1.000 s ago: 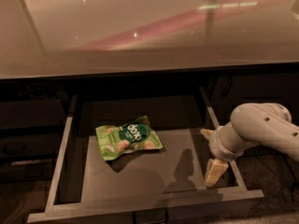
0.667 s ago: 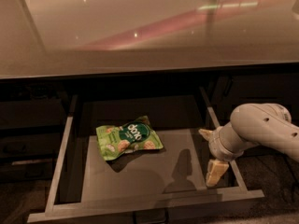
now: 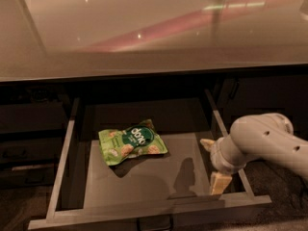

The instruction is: Open top drawer

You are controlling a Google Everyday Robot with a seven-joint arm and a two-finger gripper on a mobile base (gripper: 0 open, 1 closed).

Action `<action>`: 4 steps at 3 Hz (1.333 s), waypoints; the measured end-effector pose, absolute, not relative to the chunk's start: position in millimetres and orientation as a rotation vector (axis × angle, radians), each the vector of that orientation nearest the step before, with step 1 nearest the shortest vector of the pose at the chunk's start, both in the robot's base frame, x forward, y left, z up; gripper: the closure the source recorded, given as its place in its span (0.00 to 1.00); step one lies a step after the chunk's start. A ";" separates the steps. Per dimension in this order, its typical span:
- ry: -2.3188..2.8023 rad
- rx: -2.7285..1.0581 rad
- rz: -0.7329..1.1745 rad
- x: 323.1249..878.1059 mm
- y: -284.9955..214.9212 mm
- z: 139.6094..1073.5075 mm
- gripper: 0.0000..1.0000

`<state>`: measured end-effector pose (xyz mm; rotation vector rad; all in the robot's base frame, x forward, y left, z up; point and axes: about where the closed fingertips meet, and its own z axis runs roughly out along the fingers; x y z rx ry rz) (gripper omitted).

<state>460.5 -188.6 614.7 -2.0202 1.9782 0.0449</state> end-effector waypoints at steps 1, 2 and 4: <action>1.923 -2.072 -0.049 418.9 -174.8 616.6 0.00; 1.925 -2.077 -0.065 411.3 -176.4 615.3 0.00; 2.056 -2.129 -0.078 351.3 -196.9 574.4 0.00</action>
Offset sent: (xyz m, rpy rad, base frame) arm -0.1519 -0.0001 -0.0196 -0.1735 -0.0830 0.0359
